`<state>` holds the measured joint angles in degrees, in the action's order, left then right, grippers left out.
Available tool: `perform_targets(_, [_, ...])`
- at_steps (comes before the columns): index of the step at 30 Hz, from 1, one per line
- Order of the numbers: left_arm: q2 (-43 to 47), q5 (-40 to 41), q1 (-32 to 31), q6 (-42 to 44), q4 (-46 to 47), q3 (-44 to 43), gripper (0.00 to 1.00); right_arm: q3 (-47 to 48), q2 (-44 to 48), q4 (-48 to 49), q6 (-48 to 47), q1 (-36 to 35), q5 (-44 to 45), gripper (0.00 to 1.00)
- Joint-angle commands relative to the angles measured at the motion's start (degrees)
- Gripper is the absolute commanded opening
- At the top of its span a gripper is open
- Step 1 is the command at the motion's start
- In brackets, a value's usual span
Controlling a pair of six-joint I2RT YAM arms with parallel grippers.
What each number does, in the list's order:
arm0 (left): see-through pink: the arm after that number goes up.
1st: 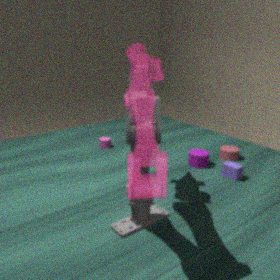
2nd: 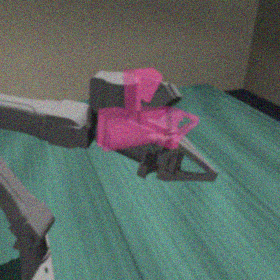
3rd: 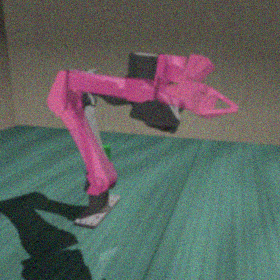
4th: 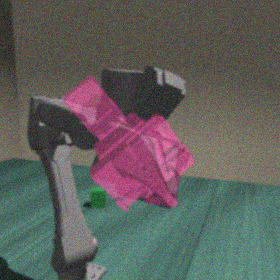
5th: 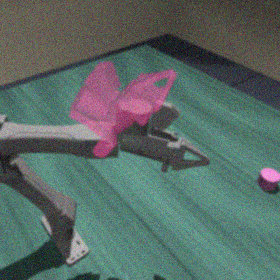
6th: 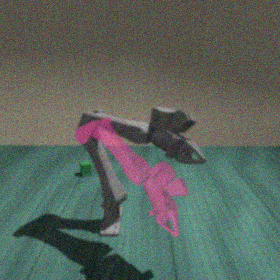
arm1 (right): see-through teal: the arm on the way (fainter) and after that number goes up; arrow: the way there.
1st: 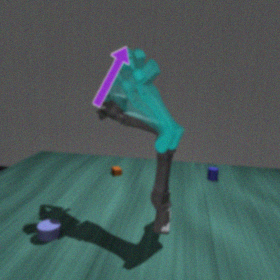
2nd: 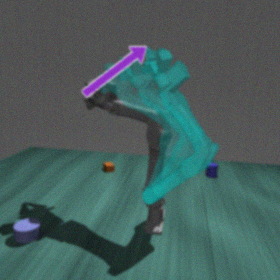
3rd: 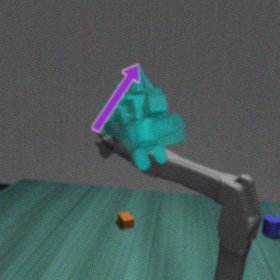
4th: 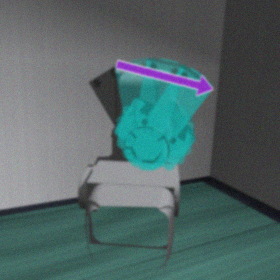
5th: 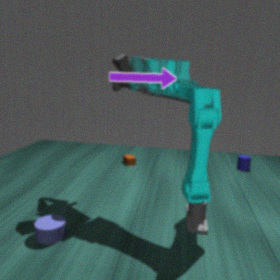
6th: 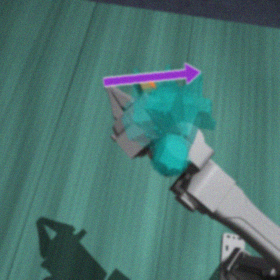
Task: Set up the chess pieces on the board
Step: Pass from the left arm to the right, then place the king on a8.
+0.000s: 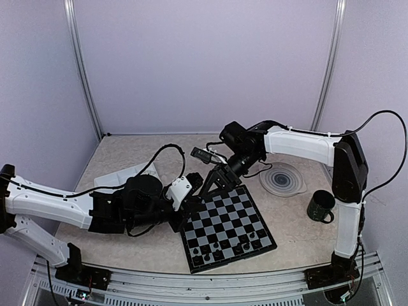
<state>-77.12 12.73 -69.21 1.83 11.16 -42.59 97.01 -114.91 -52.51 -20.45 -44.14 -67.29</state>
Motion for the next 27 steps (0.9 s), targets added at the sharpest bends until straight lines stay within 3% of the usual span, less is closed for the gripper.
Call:
perform_targets(1, [-0.5,1.2,-0.4,1.0,1.2,-1.6,0.19,1.7,-1.5,-1.3,-0.6,-0.8,-1.5,0.35])
perform_targets(8, [-0.5,1.7,-0.4,1.0,1.2,-1.5,0.19,1.7,-1.8,-1.1,-0.4,-0.9,-1.3,0.29])
perform_targets(13, [-1.2,3.6,-0.4,0.2,0.8,-1.9,0.19,1.9,-1.7,-1.0,-0.6,-0.9,-1.3,0.10])
perform_targets(15, [-1.7,5.8,-0.3,-0.6,0.3,-2.2,0.25,2.1,-1.5,-1.0,-0.8,-0.8,-0.4,0.08])
perform_targets(20, [-1.5,12.0,-0.5,-1.6,-1.3,-1.5,0.51,2.0,0.7,-0.9,-2.0,0.3,5.7,0.06])
perform_targets(27, [6.4,12.9,0.9,-1.0,-6.0,0.2,0.61,-6.2,10.2,3.4,-4.5,3.6,22.6,0.06])
